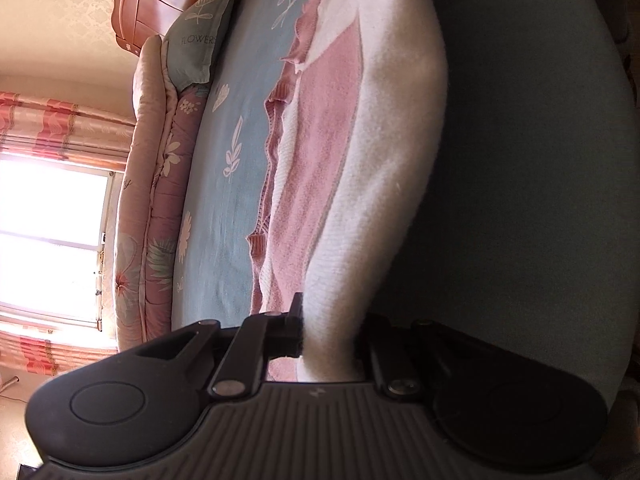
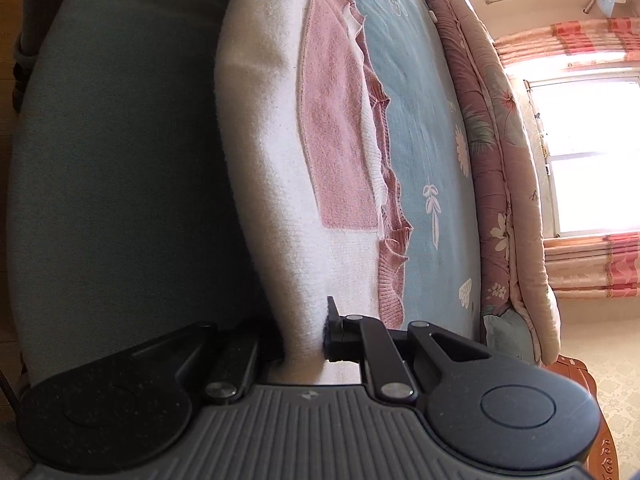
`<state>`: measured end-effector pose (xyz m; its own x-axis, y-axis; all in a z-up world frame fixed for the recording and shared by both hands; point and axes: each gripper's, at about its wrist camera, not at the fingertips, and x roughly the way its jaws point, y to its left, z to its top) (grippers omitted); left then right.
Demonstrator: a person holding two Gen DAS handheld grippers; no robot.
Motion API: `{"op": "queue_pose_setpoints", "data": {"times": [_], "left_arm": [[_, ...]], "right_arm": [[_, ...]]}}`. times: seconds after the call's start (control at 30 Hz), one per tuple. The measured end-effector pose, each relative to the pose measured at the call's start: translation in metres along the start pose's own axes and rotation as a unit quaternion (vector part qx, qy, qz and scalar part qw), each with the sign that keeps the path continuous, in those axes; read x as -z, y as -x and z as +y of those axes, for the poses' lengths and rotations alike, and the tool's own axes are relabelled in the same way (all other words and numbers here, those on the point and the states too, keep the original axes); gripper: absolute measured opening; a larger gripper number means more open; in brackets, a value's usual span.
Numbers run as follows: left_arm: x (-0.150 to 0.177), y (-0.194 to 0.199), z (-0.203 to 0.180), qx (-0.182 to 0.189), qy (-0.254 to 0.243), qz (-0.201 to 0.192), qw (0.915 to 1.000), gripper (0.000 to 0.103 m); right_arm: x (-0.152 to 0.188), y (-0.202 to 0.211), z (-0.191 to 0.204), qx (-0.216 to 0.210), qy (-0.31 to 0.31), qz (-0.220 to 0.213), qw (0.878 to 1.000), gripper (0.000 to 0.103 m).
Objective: Fold clothes
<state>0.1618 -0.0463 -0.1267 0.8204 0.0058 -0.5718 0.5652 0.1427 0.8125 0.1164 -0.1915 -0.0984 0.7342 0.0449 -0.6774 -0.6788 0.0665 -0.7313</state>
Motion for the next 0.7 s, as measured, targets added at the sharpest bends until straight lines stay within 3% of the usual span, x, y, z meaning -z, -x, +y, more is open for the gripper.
{"op": "queue_pose_setpoints", "data": {"times": [0.3, 0.47, 0.6, 0.7], "left_arm": [[0.006, 0.017, -0.033, 0.021, 0.001, 0.005, 0.9998, 0.008], [0.007, 0.023, -0.032, 0.037, 0.017, 0.01, 0.9991, 0.015], [0.022, 0.037, -0.01, 0.102, 0.056, 0.011, 0.9931, 0.019], [0.041, 0.048, 0.019, 0.177, 0.107, 0.009, 0.9783, 0.021]], "right_arm": [[-0.001, 0.021, 0.038, -0.025, -0.01, 0.007, 1.0, 0.016], [0.002, 0.024, 0.05, -0.041, -0.026, 0.012, 0.999, 0.025], [0.022, 0.033, 0.036, -0.076, -0.044, 0.016, 0.996, 0.042], [0.043, 0.047, 0.023, -0.107, -0.075, 0.023, 0.991, 0.045]]}}
